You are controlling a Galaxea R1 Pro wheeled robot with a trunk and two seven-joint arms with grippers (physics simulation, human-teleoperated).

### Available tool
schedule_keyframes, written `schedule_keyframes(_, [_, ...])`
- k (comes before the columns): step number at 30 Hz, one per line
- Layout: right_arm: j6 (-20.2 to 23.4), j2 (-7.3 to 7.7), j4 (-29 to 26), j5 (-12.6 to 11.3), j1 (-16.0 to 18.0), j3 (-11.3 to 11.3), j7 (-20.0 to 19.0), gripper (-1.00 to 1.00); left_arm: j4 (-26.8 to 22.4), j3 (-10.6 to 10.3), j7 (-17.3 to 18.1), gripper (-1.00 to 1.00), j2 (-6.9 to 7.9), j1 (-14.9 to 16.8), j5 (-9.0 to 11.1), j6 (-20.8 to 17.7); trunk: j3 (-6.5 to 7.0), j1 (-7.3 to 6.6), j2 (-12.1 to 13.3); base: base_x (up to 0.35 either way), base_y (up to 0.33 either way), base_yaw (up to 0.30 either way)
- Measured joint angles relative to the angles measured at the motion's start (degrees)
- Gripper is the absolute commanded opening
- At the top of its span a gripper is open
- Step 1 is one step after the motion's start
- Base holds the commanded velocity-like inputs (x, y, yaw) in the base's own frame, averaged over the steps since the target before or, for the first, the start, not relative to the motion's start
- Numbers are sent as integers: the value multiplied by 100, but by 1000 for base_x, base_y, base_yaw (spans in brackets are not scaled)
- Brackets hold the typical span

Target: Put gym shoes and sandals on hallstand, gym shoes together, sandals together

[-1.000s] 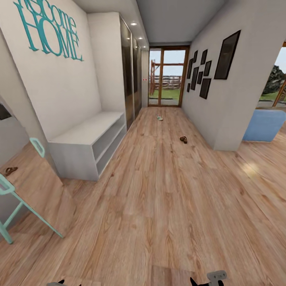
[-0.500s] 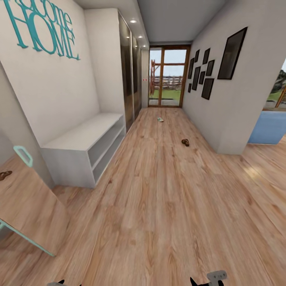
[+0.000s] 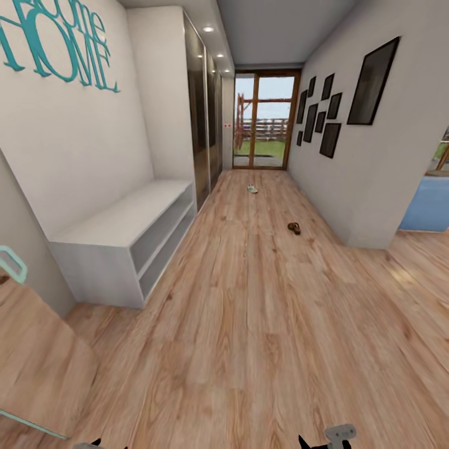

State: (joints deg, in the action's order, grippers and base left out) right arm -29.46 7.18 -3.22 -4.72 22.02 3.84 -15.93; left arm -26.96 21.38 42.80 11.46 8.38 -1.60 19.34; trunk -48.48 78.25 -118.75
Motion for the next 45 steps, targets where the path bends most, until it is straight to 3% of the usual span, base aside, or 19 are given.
schedule_keyframes(31, [0,0,0,-1,0,0,0,100,-7,1,0,100,9,0,8,0,0,0,0,335,0,0])
schedule_keyframes(45, [0,0,-3,-1,-1,1,0,100,-6,1,0,100,9,1,9,0,0,0,0,336,0,-208])
